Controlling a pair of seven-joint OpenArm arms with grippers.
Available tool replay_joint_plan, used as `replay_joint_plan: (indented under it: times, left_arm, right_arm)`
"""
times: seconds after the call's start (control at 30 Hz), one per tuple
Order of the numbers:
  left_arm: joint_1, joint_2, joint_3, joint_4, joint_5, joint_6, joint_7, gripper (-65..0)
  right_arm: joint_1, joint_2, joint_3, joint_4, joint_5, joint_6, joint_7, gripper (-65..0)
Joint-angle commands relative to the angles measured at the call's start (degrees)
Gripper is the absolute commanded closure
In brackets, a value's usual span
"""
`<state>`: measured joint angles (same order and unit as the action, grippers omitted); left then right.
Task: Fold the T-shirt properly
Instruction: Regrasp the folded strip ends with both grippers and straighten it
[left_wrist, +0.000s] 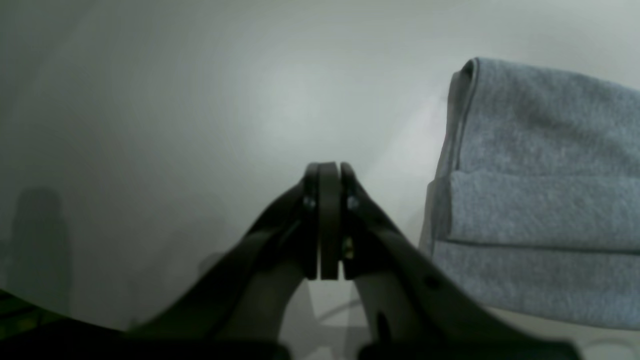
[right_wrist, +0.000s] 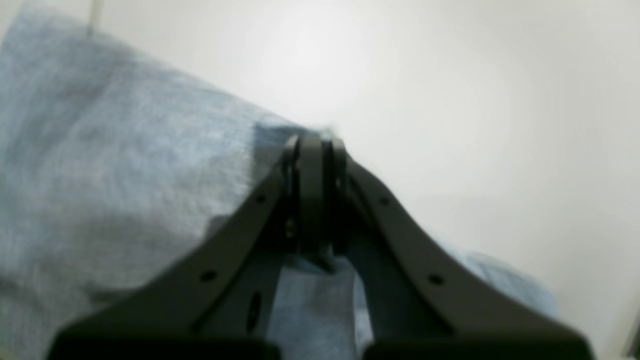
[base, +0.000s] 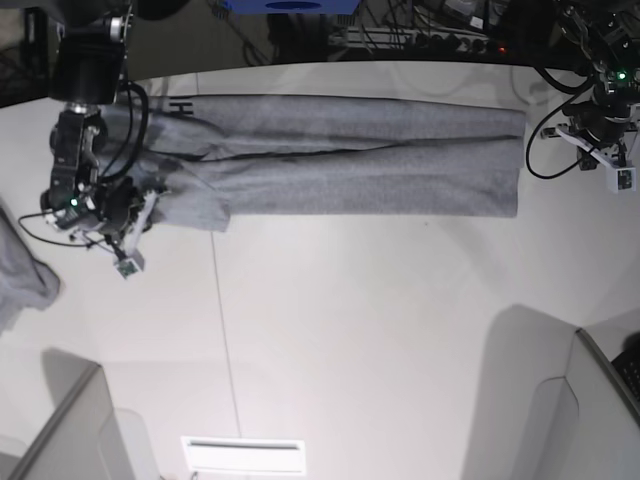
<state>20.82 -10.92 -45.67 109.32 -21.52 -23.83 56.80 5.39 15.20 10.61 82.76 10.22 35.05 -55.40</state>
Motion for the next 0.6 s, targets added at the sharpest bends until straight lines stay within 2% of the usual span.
replay_joint_plan:
  times: [0.0, 0.13, 0.27, 0.37, 0.57]
  left_arm:
    - [-0.12, -0.91, -0.09, 0.79, -0.33, 0.14, -1.02, 0.0]
    - [-0.20, -0.91, 0.09, 0.79, -0.33, 0.14, -1.02, 0.0]
    - [-0.29, -0.91, 0.18, 0.79, -0.33, 0.14, -1.02, 0.0]
    - [-0.47, -0.91, 0.26, 0.79, -0.33, 0.14, -0.93, 0.0]
    - [-0.55, -0.91, 0.26, 0.79, -0.33, 0.14, -0.93, 0.0]
  right_arm:
    - [0.37, 0.84, 0.33, 4.14, 0.73, 0.16, -0.38, 0.0]
    - [-4.82, 0.58, 0.42, 14.51, 0.73, 0.16, -4.34, 0.0]
    - [-9.74, -1.97, 3.76, 20.93, 0.73, 0.16, -7.24, 0.0]
    - [-13.34, -3.64, 6.22, 24.18, 0.73, 0.16, -7.50, 0.0]
    - [-17.83, -4.52, 6.66, 27.70, 0.73, 0.16, -7.50, 0.0]
